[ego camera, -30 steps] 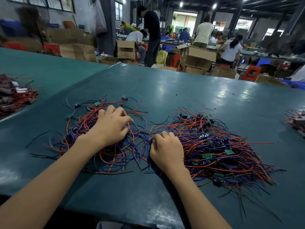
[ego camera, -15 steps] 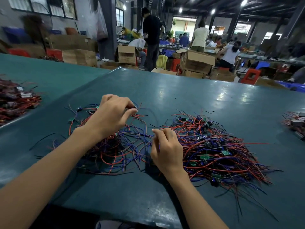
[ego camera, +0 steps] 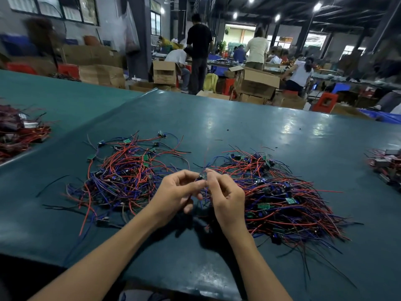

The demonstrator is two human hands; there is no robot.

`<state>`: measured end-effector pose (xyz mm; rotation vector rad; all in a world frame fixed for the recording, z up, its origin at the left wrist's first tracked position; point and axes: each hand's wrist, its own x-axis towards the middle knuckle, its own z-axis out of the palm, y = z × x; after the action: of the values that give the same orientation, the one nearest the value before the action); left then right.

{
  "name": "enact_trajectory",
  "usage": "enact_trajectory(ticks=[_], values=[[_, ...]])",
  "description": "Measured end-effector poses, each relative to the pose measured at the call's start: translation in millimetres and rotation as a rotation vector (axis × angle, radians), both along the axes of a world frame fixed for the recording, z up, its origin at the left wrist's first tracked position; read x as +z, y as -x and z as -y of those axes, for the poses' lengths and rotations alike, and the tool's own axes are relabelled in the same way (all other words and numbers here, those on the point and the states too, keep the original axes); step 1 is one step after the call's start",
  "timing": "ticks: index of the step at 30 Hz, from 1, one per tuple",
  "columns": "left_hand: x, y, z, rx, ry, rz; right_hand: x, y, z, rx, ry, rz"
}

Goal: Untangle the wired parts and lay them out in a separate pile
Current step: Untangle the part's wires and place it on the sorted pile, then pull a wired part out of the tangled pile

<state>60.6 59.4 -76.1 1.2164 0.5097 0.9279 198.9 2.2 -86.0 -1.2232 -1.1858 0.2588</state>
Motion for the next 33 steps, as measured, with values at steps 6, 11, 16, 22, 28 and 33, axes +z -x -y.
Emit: enact_trajectory(ticks=[6, 11, 16, 22, 28, 33], values=[[-8, 0, 1, -0.1, 0.046, 0.056, 13, 3, 2, 0.309, 0.151, -0.433], [-10, -1, 6, -0.127, 0.022, 0.029, 19, 1, 4, 0.265, 0.19, -0.493], [-8, -2, 10, -0.078, -0.018, -0.036, 22, 0, -1, 0.084, 0.291, -0.198], [-5, -2, 17, -0.041, -0.053, -0.076, 25, -5, -8, 0.091, 0.412, -0.157], [-8, -3, 14, -0.057, 0.032, -0.058, 48, -16, -15, -0.03, 0.365, -0.019], [-6, -3, 11, -0.099, 0.12, -0.032, 70, -38, -28, -0.127, 0.334, 0.132]])
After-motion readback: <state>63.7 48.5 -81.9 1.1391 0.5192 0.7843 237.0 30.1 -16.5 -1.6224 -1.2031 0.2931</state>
